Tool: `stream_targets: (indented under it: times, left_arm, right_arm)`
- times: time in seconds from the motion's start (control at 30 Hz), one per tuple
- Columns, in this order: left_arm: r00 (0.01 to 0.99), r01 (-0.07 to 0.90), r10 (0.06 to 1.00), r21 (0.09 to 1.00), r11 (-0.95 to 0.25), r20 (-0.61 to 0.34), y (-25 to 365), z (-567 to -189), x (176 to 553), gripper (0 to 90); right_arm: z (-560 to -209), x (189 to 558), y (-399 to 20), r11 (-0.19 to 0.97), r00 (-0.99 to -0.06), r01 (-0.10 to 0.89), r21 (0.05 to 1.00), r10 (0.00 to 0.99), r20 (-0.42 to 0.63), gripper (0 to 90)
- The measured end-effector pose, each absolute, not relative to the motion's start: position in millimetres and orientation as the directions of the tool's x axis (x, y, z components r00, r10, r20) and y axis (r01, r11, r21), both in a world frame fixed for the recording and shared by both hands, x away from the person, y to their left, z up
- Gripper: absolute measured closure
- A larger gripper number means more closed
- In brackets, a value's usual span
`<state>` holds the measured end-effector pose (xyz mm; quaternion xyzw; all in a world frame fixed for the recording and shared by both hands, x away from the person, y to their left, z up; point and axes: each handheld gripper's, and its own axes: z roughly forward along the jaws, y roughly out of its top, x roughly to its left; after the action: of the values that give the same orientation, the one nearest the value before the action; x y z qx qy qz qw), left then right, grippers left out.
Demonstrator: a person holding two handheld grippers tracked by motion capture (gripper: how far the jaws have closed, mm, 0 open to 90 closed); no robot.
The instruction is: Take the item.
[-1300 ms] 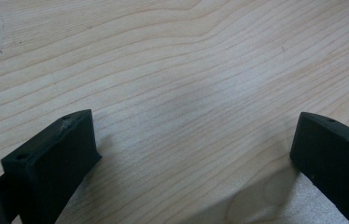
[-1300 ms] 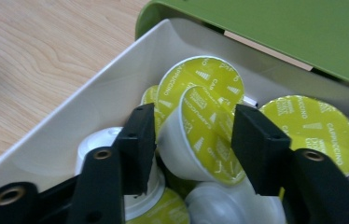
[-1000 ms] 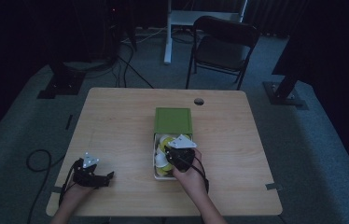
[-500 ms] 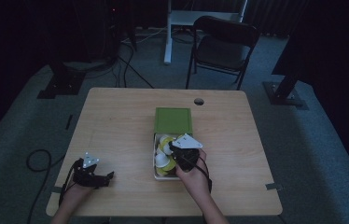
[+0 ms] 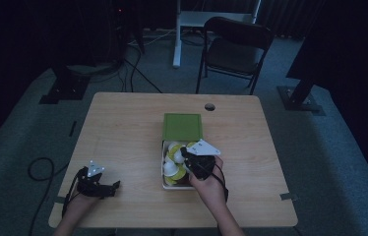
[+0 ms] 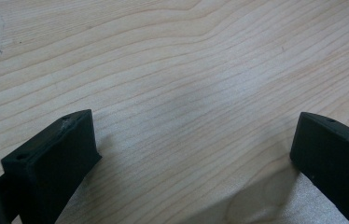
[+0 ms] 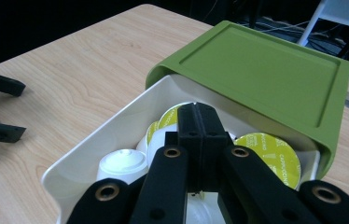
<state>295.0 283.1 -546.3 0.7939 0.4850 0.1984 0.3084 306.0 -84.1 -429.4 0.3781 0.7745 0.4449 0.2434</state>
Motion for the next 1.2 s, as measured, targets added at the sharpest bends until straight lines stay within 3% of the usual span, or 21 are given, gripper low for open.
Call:
stream_targets:
  times: [1.2]
  left_arm:
    - [0.449, 0.647, 0.893, 0.684, -0.336, 0.014, 283, -546, 295, 0.5]
  right_arm:
    - [-386, 293, -129, 0.251, -0.575, 0.321, 0.913, 0.818, -0.022, 90.0]
